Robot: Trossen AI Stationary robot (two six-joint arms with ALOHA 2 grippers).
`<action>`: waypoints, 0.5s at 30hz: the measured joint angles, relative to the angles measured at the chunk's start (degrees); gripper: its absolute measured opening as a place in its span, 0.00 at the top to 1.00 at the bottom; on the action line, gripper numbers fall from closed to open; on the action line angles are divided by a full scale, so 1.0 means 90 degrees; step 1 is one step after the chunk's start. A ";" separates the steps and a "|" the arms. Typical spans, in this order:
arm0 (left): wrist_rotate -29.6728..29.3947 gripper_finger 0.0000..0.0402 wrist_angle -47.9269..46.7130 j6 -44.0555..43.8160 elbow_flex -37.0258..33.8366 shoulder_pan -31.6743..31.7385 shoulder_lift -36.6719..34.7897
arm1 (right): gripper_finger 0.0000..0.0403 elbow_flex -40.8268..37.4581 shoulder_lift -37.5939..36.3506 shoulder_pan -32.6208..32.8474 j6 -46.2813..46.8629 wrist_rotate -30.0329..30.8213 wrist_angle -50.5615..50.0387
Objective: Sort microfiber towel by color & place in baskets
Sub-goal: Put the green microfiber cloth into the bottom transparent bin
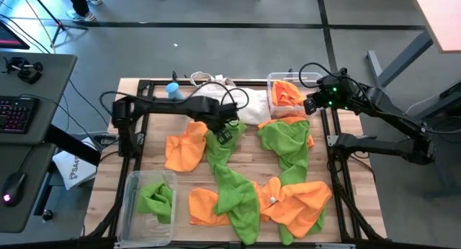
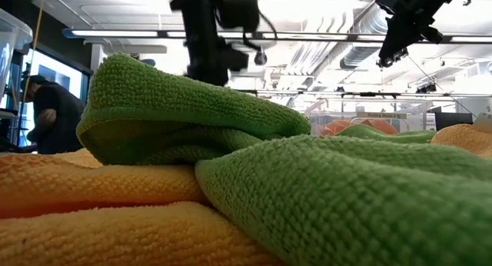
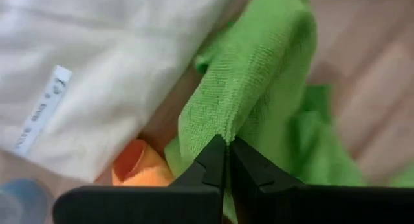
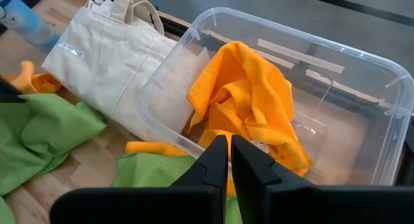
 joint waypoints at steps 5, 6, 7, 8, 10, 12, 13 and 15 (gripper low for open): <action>-0.0093 1.00 -0.0138 -0.0171 0.0000 -0.0206 -0.1170 | 0.96 0.0000 0.0000 0.0000 0.0007 0.0000 0.0000; -0.0184 1.00 -0.0162 -0.0263 0.0000 -0.0256 -0.1431 | 0.96 0.0000 0.0001 0.0000 0.0023 0.0002 0.0000; -0.0265 1.00 -0.0172 -0.0359 0.0000 -0.0298 -0.1708 | 0.96 0.0000 0.0002 0.0000 0.0056 0.0004 0.0000; -0.0368 1.00 -0.0184 -0.0431 0.0000 -0.0347 -0.1990 | 0.96 0.0000 0.0002 0.0000 0.0067 0.0018 0.0000; -0.0545 1.00 -0.0234 -0.0551 0.0005 -0.0458 -0.2505 | 0.96 0.0000 0.0002 0.0000 0.0067 0.0035 0.0000; -0.0708 1.00 -0.0310 -0.0578 0.0010 -0.0594 -0.2984 | 0.96 0.0000 0.0005 0.0000 0.0089 0.0041 0.0000; -0.0761 1.00 -0.0364 -0.0575 0.0010 -0.0669 -0.3186 | 0.96 0.0000 0.0005 0.0000 0.0137 0.0044 0.0000; -0.0808 1.00 -0.0483 -0.0571 0.0010 -0.0842 -0.3551 | 0.96 0.0000 0.0005 0.0000 0.0278 0.0044 0.0000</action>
